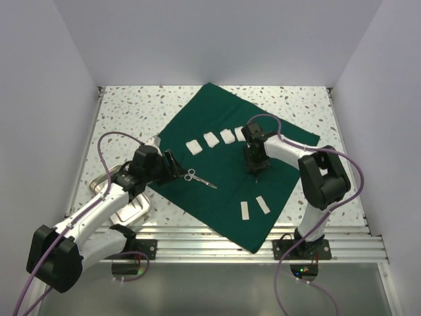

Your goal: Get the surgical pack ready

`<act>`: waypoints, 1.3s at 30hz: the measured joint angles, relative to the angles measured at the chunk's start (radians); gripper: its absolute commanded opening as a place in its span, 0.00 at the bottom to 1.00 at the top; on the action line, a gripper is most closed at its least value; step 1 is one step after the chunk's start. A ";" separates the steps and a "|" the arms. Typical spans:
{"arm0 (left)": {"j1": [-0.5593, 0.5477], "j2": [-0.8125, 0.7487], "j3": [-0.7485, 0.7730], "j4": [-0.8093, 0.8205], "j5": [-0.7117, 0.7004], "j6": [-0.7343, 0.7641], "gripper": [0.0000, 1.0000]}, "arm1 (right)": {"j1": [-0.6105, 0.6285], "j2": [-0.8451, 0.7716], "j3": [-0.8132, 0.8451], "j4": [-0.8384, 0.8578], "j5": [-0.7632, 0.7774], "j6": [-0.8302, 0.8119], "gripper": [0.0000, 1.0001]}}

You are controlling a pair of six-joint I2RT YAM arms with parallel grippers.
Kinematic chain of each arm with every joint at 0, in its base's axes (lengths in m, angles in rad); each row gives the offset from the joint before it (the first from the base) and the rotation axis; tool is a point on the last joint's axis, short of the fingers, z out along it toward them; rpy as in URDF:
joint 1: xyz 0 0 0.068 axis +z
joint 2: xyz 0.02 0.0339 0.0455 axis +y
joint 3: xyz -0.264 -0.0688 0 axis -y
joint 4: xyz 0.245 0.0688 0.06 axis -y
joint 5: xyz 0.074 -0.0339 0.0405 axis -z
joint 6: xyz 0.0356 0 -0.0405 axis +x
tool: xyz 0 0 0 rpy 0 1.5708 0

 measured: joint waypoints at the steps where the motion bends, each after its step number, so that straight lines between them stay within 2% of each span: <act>1: 0.000 0.000 0.000 0.000 0.000 0.000 0.64 | -0.001 0.000 0.000 0.002 -0.005 0.000 0.35; 3: 0.000 0.000 0.000 0.000 0.003 0.000 0.64 | -0.003 0.001 0.000 0.006 -0.013 0.000 0.26; 4: 0.000 0.000 0.000 0.000 0.004 0.000 0.64 | -0.004 0.002 0.000 0.008 -0.017 0.000 0.16; 9: 0.000 0.000 0.000 0.001 0.011 0.002 0.64 | -0.007 0.000 -0.003 0.013 -0.027 0.003 0.00; 16: 0.000 0.018 -0.001 0.040 0.066 0.003 0.64 | -0.011 -0.031 -0.006 0.007 -0.044 0.002 0.00; 21: -0.001 0.063 -0.013 0.129 0.124 -0.005 0.65 | -0.013 -0.089 -0.009 0.015 -0.143 -0.001 0.00; 26: -0.014 0.173 -0.037 0.275 0.194 -0.042 0.65 | 0.000 -0.152 -0.050 0.063 -0.269 0.000 0.00; 30: -0.055 0.266 -0.038 0.381 0.217 -0.082 0.66 | 0.069 -0.186 -0.065 0.074 -0.323 0.005 0.00; 35: -0.118 0.373 0.011 0.433 0.216 -0.117 0.64 | 0.185 -0.222 -0.065 0.100 -0.371 0.024 0.00; 39: -0.138 0.404 0.021 0.482 0.213 -0.164 0.62 | 0.218 -0.241 -0.065 0.117 -0.391 0.039 0.00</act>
